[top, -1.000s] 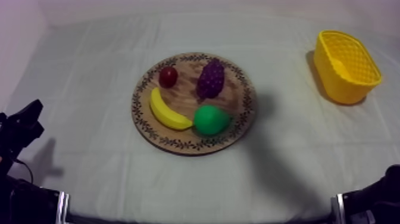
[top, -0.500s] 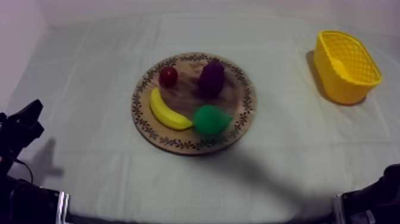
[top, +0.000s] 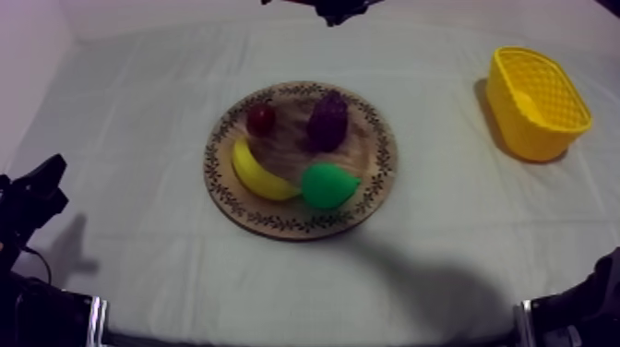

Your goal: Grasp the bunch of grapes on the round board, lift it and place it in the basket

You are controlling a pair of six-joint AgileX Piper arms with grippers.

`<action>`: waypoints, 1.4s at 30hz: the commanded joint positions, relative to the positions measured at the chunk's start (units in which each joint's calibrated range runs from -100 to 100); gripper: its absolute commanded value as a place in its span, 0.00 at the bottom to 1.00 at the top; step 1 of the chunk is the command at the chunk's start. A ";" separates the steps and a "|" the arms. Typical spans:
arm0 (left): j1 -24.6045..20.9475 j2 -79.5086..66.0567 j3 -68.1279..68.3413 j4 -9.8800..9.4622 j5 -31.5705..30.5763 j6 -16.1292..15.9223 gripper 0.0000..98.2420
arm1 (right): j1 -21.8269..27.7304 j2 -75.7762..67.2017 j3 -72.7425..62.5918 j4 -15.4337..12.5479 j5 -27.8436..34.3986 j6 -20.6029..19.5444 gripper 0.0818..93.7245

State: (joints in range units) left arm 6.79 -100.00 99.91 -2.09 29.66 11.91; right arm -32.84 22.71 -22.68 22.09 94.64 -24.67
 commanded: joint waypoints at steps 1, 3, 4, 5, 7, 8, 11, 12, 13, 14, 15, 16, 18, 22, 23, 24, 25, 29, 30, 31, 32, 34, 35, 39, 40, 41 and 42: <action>-0.02 0.00 -0.02 0.01 0.00 -0.01 0.00 | 0.24 1.74 -0.95 -0.50 0.93 0.10 0.00; -0.02 0.00 -0.02 0.01 0.00 -0.01 0.00 | 0.66 3.00 -1.82 -1.10 1.40 0.17 0.00; -0.02 0.00 -0.02 0.01 0.00 -0.01 0.00 | 0.94 3.54 -2.22 -1.52 1.60 0.26 0.00; -0.02 0.00 -0.02 0.01 0.00 -0.01 0.00 | 1.23 4.07 -2.61 -1.89 1.81 0.32 0.00; -0.02 0.00 -0.02 0.01 0.00 -0.01 0.00 | 1.80 5.05 -3.36 -2.62 2.23 0.56 0.00; -0.02 0.00 -0.02 0.01 0.00 -0.01 0.00 | 2.01 5.56 -3.64 -2.88 2.39 0.65 0.00; -0.02 0.00 -0.02 0.01 0.00 -0.01 0.00 | 2.46 7.05 -3.94 -3.43 2.65 0.82 0.00; -0.02 0.00 -0.02 0.01 0.00 -0.01 0.00 | 2.57 7.44 -3.84 -3.63 2.69 0.85 0.00; -0.02 0.00 -0.02 0.01 0.00 -0.01 0.00 | 2.67 7.77 -3.71 -3.84 2.71 0.89 0.00; -0.02 0.00 -0.02 0.01 0.00 -0.01 0.00 | 2.76 8.05 -3.58 -4.11 2.73 1.10 0.00; -0.02 0.00 -0.02 0.01 0.00 -0.01 0.00 | 2.85 8.29 -3.49 -4.37 2.75 1.34 0.00; -0.02 0.00 -0.02 0.01 0.00 -0.01 0.00 | 2.93 8.49 -3.39 -4.59 2.76 1.55 0.00; -0.02 0.00 -0.02 0.01 0.00 -0.01 0.00 | 3.12 8.73 -3.11 -5.02 2.77 1.79 0.03; -0.02 0.00 -0.02 0.01 0.00 -0.01 0.00 | 3.53 8.77 -2.58 -5.85 2.78 1.90 0.14; -0.02 0.00 -0.02 0.01 0.00 -0.01 0.00 | 3.59 8.70 -2.42 -6.04 2.78 1.95 0.19; -0.02 0.00 -0.02 0.01 0.00 -0.01 0.00 | 3.64 8.62 -2.25 -6.22 2.78 2.03 0.23; -0.02 0.00 -0.02 0.01 0.00 -0.01 0.00 | 3.65 8.57 -2.09 -6.42 2.78 2.18 0.28; -0.02 0.00 -0.02 0.01 0.00 -0.01 0.00 | 3.50 8.41 -1.62 -7.12 2.75 2.78 0.50; -0.02 0.00 -0.02 0.01 0.00 -0.01 0.00 | 3.48 8.39 -1.52 -7.30 2.74 2.91 0.54; -0.02 0.00 -0.02 0.01 0.00 -0.01 0.00 | 3.49 8.38 -1.45 -7.49 2.70 3.01 0.58; -0.02 0.00 -0.02 0.01 0.00 -0.01 0.00 | 3.52 8.38 -1.36 -7.70 2.65 3.08 0.62; -0.02 0.00 -0.02 0.01 0.00 -0.01 0.00 | 3.70 8.37 -1.11 -8.10 2.53 3.06 0.68; -0.02 0.00 -0.02 0.01 0.00 -0.01 0.00 | 3.83 8.36 -0.93 -8.27 2.43 3.05 0.70; -0.02 0.00 -0.02 0.01 0.00 -0.01 0.00 | 4.41 8.63 -0.23 -8.86 1.83 2.79 0.76; -0.02 0.00 -0.02 0.01 0.00 -0.01 0.00 | 4.51 8.83 -0.18 -8.98 1.54 2.64 0.76; -0.02 0.00 -0.02 0.01 0.00 -0.01 0.00 | 4.60 9.07 -0.24 -9.11 1.23 2.43 0.77; -0.02 0.00 -0.02 0.01 0.00 -0.01 0.00 | 4.67 9.39 -0.32 -9.28 0.90 2.21 0.77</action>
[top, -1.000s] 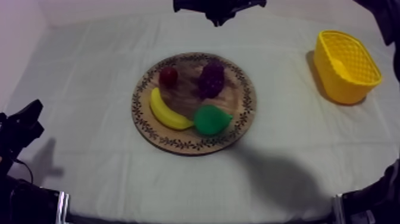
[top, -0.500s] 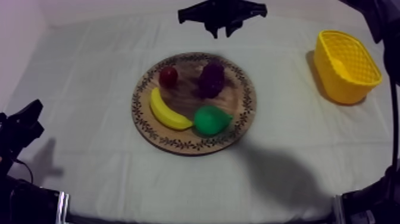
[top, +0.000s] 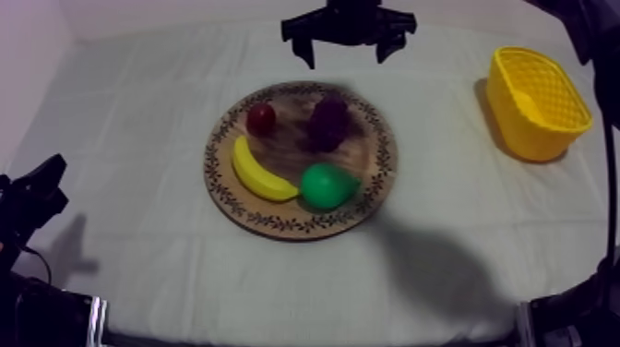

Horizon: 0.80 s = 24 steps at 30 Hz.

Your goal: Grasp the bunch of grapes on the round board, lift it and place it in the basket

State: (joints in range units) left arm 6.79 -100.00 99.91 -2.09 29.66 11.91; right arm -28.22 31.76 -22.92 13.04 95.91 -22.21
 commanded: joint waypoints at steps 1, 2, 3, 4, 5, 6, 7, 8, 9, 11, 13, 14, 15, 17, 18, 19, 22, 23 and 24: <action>-0.02 0.00 -0.02 0.01 0.00 -0.01 0.00 | 0.09 0.67 -0.13 -0.40 -0.72 -0.46 0.77; -0.02 0.00 -0.02 0.01 0.00 -0.01 0.00 | 0.10 1.05 -0.20 -0.57 -1.07 -0.72 0.77; -0.02 0.00 -0.02 0.01 0.00 -0.01 0.00 | 0.06 1.47 -0.29 -0.74 -1.43 -0.97 0.77; -0.02 0.00 -0.02 0.01 0.00 -0.01 0.00 | -0.04 1.92 -0.35 -0.91 -1.81 -1.21 0.77; -0.02 0.00 -0.02 0.01 0.00 -0.01 0.00 | -0.17 2.43 -0.35 -1.06 -2.21 -1.48 0.77; -0.02 0.00 -0.02 0.01 0.00 -0.01 0.00 | -0.31 2.95 -0.29 -1.17 -2.69 -1.75 0.77; -0.02 0.00 -0.02 0.01 0.00 -0.01 0.00 | -0.46 3.51 -0.22 -1.25 -3.17 -2.05 0.77; -0.02 0.00 -0.02 0.01 0.00 -0.01 0.00 | -0.61 4.08 -0.10 -1.34 -3.63 -2.37 0.77; -0.02 0.00 -0.02 0.01 0.00 -0.01 0.00 | -0.76 4.69 0.05 -1.44 -4.10 -2.67 0.77; -0.02 0.00 -0.02 0.01 0.00 -0.01 0.00 | -1.02 5.93 0.38 -1.58 -5.00 -3.25 0.77; -0.02 0.00 -0.02 0.01 0.00 -0.01 0.00 | -1.24 7.22 0.65 -1.60 -5.90 -3.80 0.77; -0.02 0.00 -0.02 0.01 0.00 -0.01 0.00 | -1.32 7.85 0.75 -1.58 -6.33 -4.02 0.77; -0.02 0.00 -0.02 0.01 0.00 -0.01 0.00 | -1.34 8.47 0.81 -1.57 -6.74 -4.20 0.77; -0.02 0.00 -0.02 0.01 0.00 -0.01 0.00 | -1.22 9.69 0.67 -1.56 -7.46 -4.45 0.77; -0.02 0.00 -0.02 0.01 0.00 -0.01 0.00 | -1.11 10.32 0.49 -1.57 -7.74 -4.52 0.77; -0.02 0.00 -0.02 0.01 0.00 -0.01 0.00 | -1.00 10.94 0.27 -1.55 -8.01 -4.58 0.77; -0.02 0.00 -0.02 0.01 0.00 -0.01 0.00 | -0.55 12.73 -0.48 -1.42 -8.85 -4.69 0.77; -0.02 0.00 -0.02 0.01 0.00 -0.01 0.00 | -0.42 13.31 -0.71 -1.38 -9.13 -4.70 0.77; -0.02 0.00 -0.02 0.01 0.00 -0.01 0.00 | -0.28 13.90 -0.98 -1.34 -9.37 -4.71 0.77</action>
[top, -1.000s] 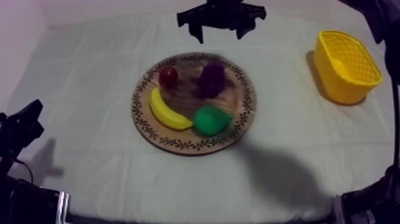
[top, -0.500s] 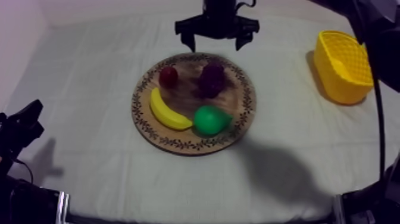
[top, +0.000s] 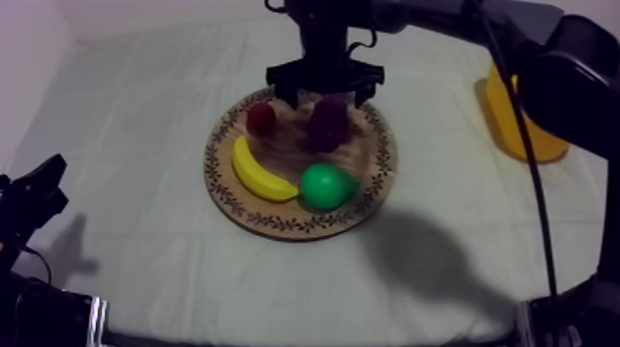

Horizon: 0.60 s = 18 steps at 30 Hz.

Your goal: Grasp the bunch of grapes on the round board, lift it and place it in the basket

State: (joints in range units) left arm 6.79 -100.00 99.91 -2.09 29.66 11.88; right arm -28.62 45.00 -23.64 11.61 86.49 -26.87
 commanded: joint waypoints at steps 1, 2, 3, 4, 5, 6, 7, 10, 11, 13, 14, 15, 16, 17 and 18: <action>-0.02 0.00 -0.02 0.01 0.00 0.01 0.00 | 0.24 1.25 -0.51 0.10 -0.20 -0.02 0.77; -0.02 0.00 -0.02 0.01 0.00 0.01 0.00 | 0.34 1.82 -0.75 0.10 -0.49 0.01 0.77; -0.02 0.00 -0.02 0.01 0.00 0.01 0.00 | 0.42 2.36 -0.95 0.11 -0.82 0.00 0.77; -0.02 0.00 -0.02 0.01 0.00 0.01 0.00 | 0.49 2.90 -1.13 0.12 -1.19 0.00 0.77; -0.02 0.00 -0.02 0.01 0.00 0.01 0.00 | 0.55 3.43 -1.25 0.14 -1.57 -0.03 0.77; -0.02 0.00 -0.02 0.01 0.00 0.01 0.00 | 0.61 3.93 -1.34 0.18 -1.96 -0.10 0.77; -0.02 0.00 -0.02 0.01 0.00 0.01 0.00 | 0.65 4.35 -1.37 0.21 -2.38 -0.10 0.76; -0.02 0.00 -0.02 0.01 0.00 0.01 0.00 | 0.71 5.36 -1.33 0.12 -3.55 0.10 0.76; -0.02 0.00 -0.02 0.01 0.00 0.01 0.00 | 0.72 5.68 -1.33 0.08 -3.93 0.17 0.76; -0.02 0.00 -0.02 0.01 0.00 0.01 0.00 | 0.77 6.35 -1.32 0.03 -4.57 0.25 0.73; -0.02 0.00 -0.02 0.01 0.00 0.01 0.00 | 0.79 6.66 -1.32 0.01 -4.90 0.27 0.70; -0.02 0.00 -0.02 0.01 0.00 0.01 0.00 | 0.82 6.92 -1.29 0.00 -5.23 0.25 0.66; -0.02 0.00 -0.02 0.01 0.00 0.01 0.00 | 0.87 7.14 -1.23 -0.02 -5.59 0.24 0.60; -0.02 0.00 -0.02 0.01 0.00 0.01 0.00 | 0.90 7.29 -1.12 -0.03 -5.93 0.25 0.54; -0.02 0.00 -0.02 0.01 0.00 0.01 0.00 | 0.92 7.36 -1.01 -0.04 -6.22 0.26 0.48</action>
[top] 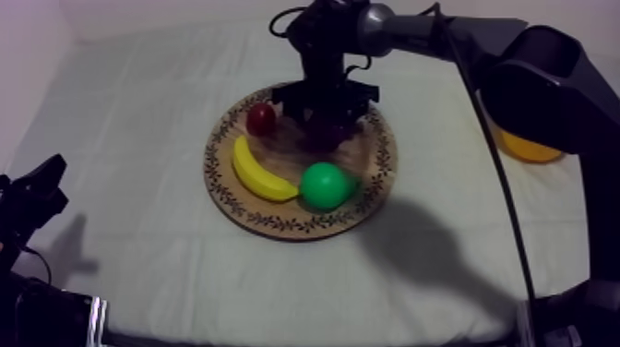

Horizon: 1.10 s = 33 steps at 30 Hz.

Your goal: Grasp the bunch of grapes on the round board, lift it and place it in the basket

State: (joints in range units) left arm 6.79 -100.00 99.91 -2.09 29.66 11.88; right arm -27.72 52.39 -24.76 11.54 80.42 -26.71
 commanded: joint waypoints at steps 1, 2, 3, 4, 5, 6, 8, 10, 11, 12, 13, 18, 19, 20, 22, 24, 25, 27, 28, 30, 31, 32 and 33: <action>-0.02 0.00 -0.02 0.01 0.00 0.01 0.00 | 0.07 -0.02 0.18 0.03 -0.37 0.11 0.43; -0.02 0.00 -0.02 0.01 0.00 0.01 0.00 | 0.09 -0.07 0.23 0.04 -0.53 0.16 0.39; -0.02 0.00 -0.02 0.01 0.00 0.01 0.00 | 0.11 -0.18 0.30 0.08 -0.64 0.19 0.35; -0.02 0.00 -0.02 0.01 0.00 0.01 0.00 | 0.13 -0.41 0.45 0.12 -0.75 0.22 0.32; -0.02 0.00 -0.02 0.01 0.00 0.01 0.00 | 0.14 -0.77 0.72 0.19 -0.86 0.25 0.30; -0.02 0.00 -0.02 0.01 0.00 0.01 0.00 | 0.17 -1.23 1.08 0.25 -0.97 0.30 0.28; -0.02 0.00 -0.02 0.01 0.00 0.01 0.00 | 0.29 -2.65 2.17 0.42 -1.15 0.44 0.27; -0.02 0.00 -0.02 0.01 0.00 0.01 0.00 | 0.50 -4.80 3.79 0.61 -1.48 0.75 0.26; -0.02 0.00 -0.02 0.01 0.00 0.01 0.00 | 0.63 -6.14 4.79 0.75 -1.70 0.92 0.25; -0.02 0.00 -0.02 0.01 0.00 0.01 0.00 | 0.79 -7.58 5.83 0.91 -1.89 1.13 0.25; -0.02 0.00 -0.02 0.01 0.00 0.01 0.00 | 0.96 -9.16 6.86 1.08 -2.03 1.38 0.25; -0.02 0.00 -0.02 0.01 0.00 0.01 0.00 | 1.97 -17.63 11.05 1.93 -1.95 3.09 0.26; -0.02 0.00 -0.02 0.01 0.00 0.01 0.00 | 2.21 -19.27 11.68 2.09 -1.80 3.50 0.26; -0.02 0.00 -0.02 0.01 0.00 0.01 0.00 | 2.47 -20.88 12.25 2.27 -1.65 3.89 0.26; -0.02 0.00 -0.02 0.01 0.00 0.01 0.00 | 3.02 -23.93 13.42 2.72 -1.39 4.64 0.26; -0.02 0.00 -0.02 0.01 0.00 0.01 0.00 | 3.67 -26.82 14.58 3.20 -1.31 5.27 0.26; -0.02 0.00 -0.02 0.01 0.00 0.01 0.00 | 4.02 -28.20 15.15 3.40 -1.28 5.67 0.26; -0.02 0.00 -0.02 0.01 0.00 0.01 0.00 | 4.80 -30.83 16.31 3.87 -1.39 6.49 0.25; -0.02 0.00 -0.02 0.01 0.00 0.01 0.00 | 5.25 -32.08 16.86 4.12 -1.56 7.01 0.25; -0.02 0.00 -0.02 0.01 0.00 0.01 0.00 | 6.31 -34.47 17.95 4.66 -2.13 8.04 0.25; -0.02 0.00 -0.02 0.01 0.00 0.01 0.00 | 6.90 -35.54 18.38 4.96 -2.44 8.50 0.25; -0.02 0.00 -0.02 0.01 0.00 0.01 0.00 | 7.52 -36.52 18.74 5.31 -2.75 8.92 0.25; -0.02 0.00 -0.02 0.01 0.00 0.01 0.00 | 8.18 -37.41 19.00 5.63 -3.02 9.31 0.26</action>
State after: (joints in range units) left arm 6.79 -100.00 99.91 -2.09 29.66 11.88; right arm -20.52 16.88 -5.90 16.89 78.08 -18.00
